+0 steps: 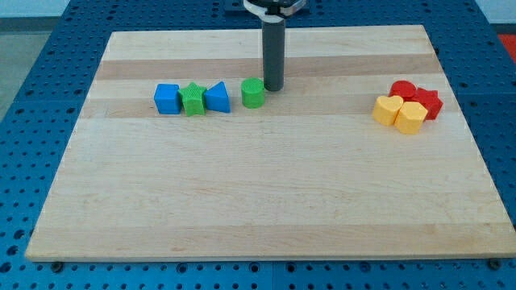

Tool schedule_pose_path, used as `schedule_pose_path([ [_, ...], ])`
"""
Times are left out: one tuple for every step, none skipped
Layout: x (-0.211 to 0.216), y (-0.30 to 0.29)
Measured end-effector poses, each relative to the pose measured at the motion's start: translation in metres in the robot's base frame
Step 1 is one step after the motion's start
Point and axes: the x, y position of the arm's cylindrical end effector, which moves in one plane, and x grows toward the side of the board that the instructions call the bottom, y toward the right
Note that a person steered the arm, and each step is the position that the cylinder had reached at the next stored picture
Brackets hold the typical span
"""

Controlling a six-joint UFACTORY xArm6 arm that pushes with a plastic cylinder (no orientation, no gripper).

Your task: Push the green circle into the blue triangle

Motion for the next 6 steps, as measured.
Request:
schedule_pose_path([
  [0.006,0.000],
  [0.020,-0.001],
  [0.020,-0.014],
  [0.020,-0.028],
  [0.020,-0.029],
  [0.020,-0.029],
])
